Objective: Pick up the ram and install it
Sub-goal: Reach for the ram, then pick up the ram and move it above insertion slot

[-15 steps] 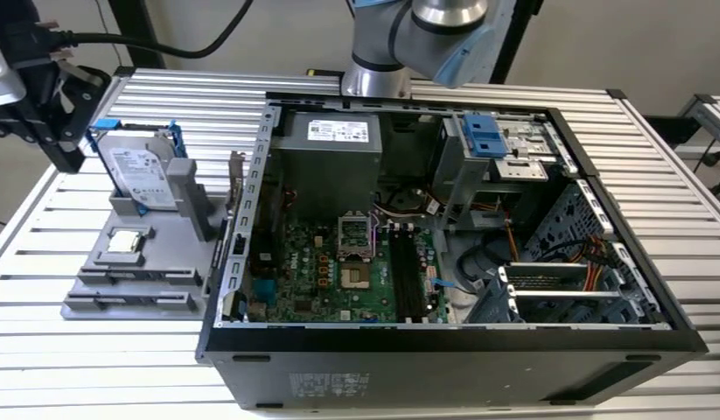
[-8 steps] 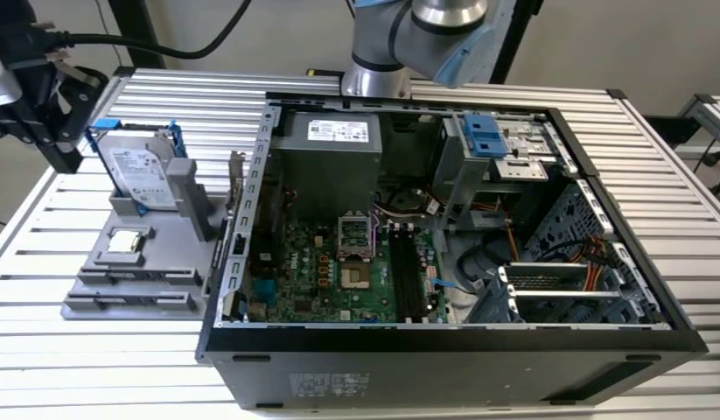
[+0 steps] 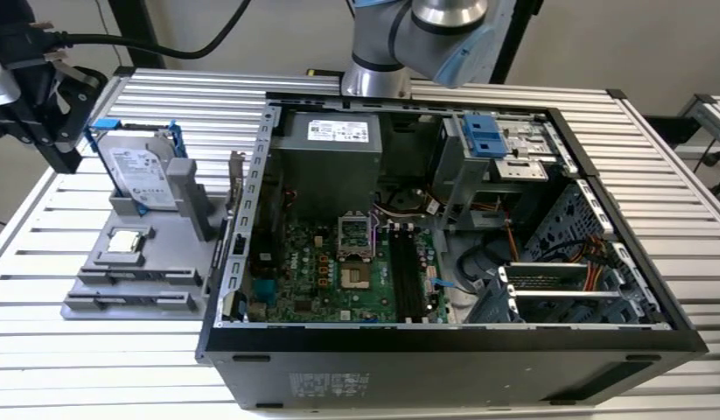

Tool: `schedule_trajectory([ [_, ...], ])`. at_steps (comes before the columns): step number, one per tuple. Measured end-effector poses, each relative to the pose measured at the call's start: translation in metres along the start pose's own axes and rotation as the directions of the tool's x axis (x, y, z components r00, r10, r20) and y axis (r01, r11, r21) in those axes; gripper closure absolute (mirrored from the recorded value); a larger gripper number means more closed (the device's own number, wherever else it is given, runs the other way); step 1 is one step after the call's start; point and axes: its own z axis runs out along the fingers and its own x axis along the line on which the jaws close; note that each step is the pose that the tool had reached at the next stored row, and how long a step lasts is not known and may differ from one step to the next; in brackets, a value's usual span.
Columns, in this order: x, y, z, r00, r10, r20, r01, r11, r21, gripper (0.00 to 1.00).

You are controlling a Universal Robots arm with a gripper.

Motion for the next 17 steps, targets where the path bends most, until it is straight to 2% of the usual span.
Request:
schedule_trajectory([
  [8,0.0001,0.0000,0.0000,0.9999,-0.011,-0.0006,0.011,0.9999,0.0001,1.00],
  [17,0.0000,0.0000,-0.0007,0.9982,-0.061,-0.0030,0.061,0.9982,0.0000,1.00],
])
